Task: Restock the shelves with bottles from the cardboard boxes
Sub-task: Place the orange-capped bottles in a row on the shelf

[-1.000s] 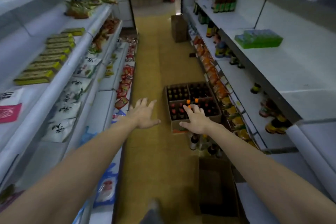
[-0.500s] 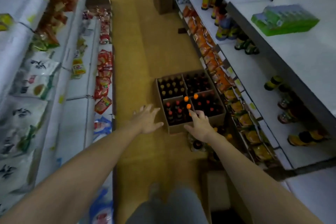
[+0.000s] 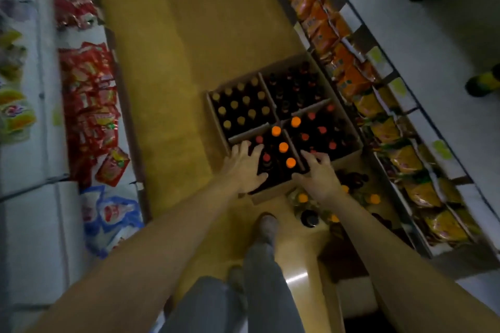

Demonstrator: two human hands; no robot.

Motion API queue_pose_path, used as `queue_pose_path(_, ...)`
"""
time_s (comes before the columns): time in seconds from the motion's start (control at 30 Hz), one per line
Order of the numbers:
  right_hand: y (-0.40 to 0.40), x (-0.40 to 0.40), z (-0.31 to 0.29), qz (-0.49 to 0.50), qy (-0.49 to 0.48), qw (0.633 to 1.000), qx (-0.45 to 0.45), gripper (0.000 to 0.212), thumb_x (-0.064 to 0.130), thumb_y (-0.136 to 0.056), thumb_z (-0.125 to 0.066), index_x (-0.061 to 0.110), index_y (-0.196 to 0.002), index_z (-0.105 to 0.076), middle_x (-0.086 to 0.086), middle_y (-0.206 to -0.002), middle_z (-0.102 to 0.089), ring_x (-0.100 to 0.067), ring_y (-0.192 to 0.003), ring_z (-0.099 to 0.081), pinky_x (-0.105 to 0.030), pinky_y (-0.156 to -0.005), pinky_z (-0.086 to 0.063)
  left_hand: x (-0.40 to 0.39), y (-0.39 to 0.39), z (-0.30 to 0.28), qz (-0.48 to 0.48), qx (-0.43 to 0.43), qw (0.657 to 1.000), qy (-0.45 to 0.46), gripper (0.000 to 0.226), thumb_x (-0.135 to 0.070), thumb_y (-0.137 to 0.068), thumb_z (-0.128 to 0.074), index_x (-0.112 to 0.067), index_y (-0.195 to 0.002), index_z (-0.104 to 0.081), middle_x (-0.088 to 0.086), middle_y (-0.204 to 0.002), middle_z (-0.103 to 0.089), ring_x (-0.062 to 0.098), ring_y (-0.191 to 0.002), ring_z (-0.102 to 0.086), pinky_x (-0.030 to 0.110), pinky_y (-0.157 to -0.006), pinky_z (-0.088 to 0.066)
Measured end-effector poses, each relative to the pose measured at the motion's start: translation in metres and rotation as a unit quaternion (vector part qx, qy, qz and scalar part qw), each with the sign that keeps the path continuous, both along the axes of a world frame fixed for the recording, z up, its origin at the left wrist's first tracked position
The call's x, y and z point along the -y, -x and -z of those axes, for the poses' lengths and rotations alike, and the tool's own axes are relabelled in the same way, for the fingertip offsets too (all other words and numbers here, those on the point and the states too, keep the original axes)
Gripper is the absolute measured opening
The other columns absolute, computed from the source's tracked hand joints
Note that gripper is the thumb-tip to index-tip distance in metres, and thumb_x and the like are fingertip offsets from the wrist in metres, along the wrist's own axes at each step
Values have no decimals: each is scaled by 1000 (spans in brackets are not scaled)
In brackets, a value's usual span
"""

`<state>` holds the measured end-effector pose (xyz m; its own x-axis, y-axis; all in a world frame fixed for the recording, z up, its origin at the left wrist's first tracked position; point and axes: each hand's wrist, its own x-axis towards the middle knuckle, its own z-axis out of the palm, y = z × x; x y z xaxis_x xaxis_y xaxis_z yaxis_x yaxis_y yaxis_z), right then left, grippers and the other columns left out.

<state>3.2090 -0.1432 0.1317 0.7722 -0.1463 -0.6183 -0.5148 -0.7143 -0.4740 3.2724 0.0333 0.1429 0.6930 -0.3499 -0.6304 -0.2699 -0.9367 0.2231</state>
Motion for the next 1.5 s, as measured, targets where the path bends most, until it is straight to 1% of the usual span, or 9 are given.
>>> queue_pose_path(0.1, -28, 9, 48, 1, -3, 1000, -26, 67, 31, -96, -55, 19, -152, -20, -9, -151, -17, -32, -131, -38, -36, -105, -37, 19, -24, 49, 14, -8, 1000, 3, 73, -45, -94, -51, -21, -151, -11, 11, -151, -12, 35, -138, -16, 48, -107, -34)
queue_pose_path(0.3, -55, 9, 142, -57, 16, 997, -51, 65, 29, -97, -54, 15, -151, -20, -12, -145, -24, -31, -129, -36, -36, -103, -37, 44, -54, 147, 72, -27, 997, 8, 71, -39, -94, -53, -18, -150, -15, 15, -148, -18, 38, -132, -27, 49, -103, -37)
queue_pose_path(0.47, -71, 18, 215, -88, 85, 990, -68, 51, 28, -96, -52, 12, -142, -37, -16, -132, -40, -33, -116, -48, -39, -88, -46, 73, -84, 226, 106, -57, 992, -27, 70, -35, -97, -49, -18, -151, -8, 19, -148, -20, 39, -121, -43, 42, -89, -45)
queue_pose_path(0.63, -80, 16, 271, -100, 116, 981, -118, 40, 33, -98, -47, 9, -129, -42, -16, -122, -57, -35, -107, -59, -38, -78, -47, 93, -101, 282, 175, -49, 983, 32, 66, -33, -99, -45, -15, -151, -9, 21, -138, -35, 37, -117, -46, 42, -90, -45)
queue_pose_path(0.83, -83, 4, 307, -124, 205, 970, -28, 35, 29, -100, -42, 8, -128, -42, -11, -103, -67, -32, -91, -66, -31, -63, -40, 106, -106, 319, 215, 16, 976, 29, 56, -13, -100, -41, -12, -149, -14, 21, -114, -51, 31, -93, -55, 31, -66, -38)
queue_pose_path(0.97, -79, 4, 295, -92, 184, 978, -24, 36, 23, -98, -45, 5, -129, -40, -15, -105, -65, -35, -94, -64, -36, -67, -45, 105, -109, 306, 249, 20, 968, 20, 58, -10, -98, -45, -11, -148, -17, 17, -103, -58, 27, -77, -55, 36, -61, -46)
queue_pose_path(1.07, -74, 7, 267, -59, 162, 985, -11, 40, 28, -96, -51, 5, -127, -40, -17, -108, -64, -38, -98, -62, -39, -74, -47, 99, -109, 277, 243, 1, 969, 36, 60, -17, -97, -49, -13, -148, -17, 17, -101, -56, 30, -82, -58, 39, -64, -49)
queue_pose_path(1.2, -67, 9, 217, -28, 159, 987, 19, 41, 33, -95, -51, 6, -126, -42, -17, -105, -65, -38, -94, -63, -34, -63, -37, 99, -115, 216, 231, 8, 972, 37, 57, -21, -98, -50, -14, -146, -21, 15, -95, -56, 27, -76, -52, 35, -53, -41)
queue_pose_path(1.5, -63, 15, 54, 33, 151, 987, 48, 41, 36, -93, -54, 10, -124, -44, -14, -99, -62, -36, -90, -60, -36, -63, -40, 91, -124, 44, 286, 46, 954, 71, 59, -27, -95, -55, -16, -146, -27, 14, -103, -58, 32, -89, -59, 34, -58, -41)
